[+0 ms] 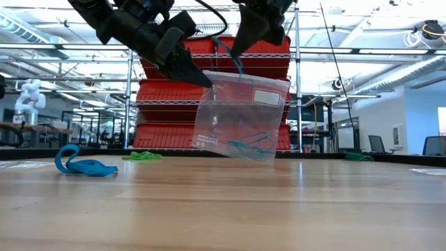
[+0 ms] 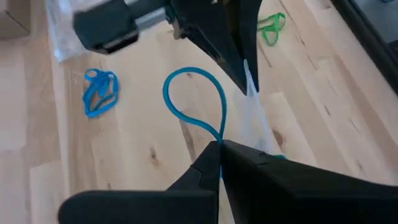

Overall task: Sort rubber bands
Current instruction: Put the blue rubber band into the open transparent zip lock bag

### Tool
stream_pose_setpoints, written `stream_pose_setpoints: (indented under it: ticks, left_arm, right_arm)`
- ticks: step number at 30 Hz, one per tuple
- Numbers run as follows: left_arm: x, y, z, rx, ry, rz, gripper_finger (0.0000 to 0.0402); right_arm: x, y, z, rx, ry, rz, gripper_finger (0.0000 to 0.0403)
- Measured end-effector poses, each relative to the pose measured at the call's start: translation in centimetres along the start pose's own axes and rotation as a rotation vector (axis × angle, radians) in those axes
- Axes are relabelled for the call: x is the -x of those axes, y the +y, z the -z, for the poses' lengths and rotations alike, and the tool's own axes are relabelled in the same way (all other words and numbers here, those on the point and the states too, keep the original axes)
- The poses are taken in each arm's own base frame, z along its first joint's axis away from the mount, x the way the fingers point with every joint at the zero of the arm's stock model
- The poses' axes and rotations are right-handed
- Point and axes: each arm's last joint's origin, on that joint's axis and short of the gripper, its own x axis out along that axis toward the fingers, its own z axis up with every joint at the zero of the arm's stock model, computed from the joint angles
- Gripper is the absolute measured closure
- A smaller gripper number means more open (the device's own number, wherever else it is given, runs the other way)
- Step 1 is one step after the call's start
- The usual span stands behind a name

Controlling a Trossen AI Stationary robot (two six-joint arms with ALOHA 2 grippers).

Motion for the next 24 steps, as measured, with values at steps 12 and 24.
stream_pose_setpoints:
  ticks: [12,24]
  left_arm:
    - [0.0,0.0,0.0,0.0,0.0,0.0,0.0401]
    - [0.0,0.0,0.0,0.0,0.0,0.003,0.0401]
  right_arm:
    - [0.8,0.6,-0.1,-0.078,-0.016,-0.067,0.0403]
    - [-0.1,-3.2,-0.6,0.002,0.027,0.076,0.0403]
